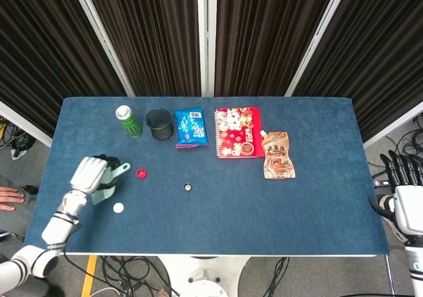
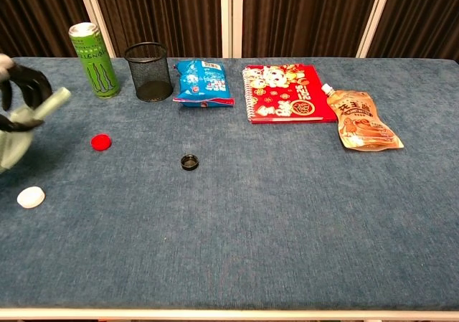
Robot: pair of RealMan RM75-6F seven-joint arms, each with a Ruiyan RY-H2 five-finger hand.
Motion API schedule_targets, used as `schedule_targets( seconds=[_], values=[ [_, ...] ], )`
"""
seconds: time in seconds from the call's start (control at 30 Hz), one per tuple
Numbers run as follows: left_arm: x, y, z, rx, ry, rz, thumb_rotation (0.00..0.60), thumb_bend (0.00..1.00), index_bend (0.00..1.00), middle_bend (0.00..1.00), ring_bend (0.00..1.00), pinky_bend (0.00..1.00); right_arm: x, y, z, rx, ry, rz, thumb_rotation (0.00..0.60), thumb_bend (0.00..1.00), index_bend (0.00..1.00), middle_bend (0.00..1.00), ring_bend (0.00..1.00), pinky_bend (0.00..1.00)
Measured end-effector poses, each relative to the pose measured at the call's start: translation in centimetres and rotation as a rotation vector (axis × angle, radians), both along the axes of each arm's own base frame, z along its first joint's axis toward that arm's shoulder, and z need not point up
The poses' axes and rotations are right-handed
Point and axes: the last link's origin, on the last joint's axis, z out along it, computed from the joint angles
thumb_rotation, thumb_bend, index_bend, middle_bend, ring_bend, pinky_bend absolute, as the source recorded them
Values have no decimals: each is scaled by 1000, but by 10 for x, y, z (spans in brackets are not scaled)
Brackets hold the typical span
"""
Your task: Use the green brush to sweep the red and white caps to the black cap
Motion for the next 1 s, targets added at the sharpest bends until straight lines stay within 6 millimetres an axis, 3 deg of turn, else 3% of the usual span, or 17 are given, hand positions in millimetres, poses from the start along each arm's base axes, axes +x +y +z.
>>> schedule_targets(
  seconds=[0.13,0.4,0.73,1.0],
  values=[
    [-5,-12,12,20,-41,-11,600,442,494,599,459,543,1,-2,0,-4,3,8,600,118,0,38,0,0],
    [3,-39,5,38,-39,-30,600,451,494,599,460,541,3,-4,1,-4,11,12,600,118,0,38,0,0],
    [32,-73,-37,38,-64,-20,600,458,498,607,459,533,1,-2,2,-7,9,-2,600,119,0,38,0,0],
    [44,-71,-59,88,-83,8,600,455,501,608,460,541,-1,-1,2,-3,3,-6,600,120,0,39,0,0]
  ],
)
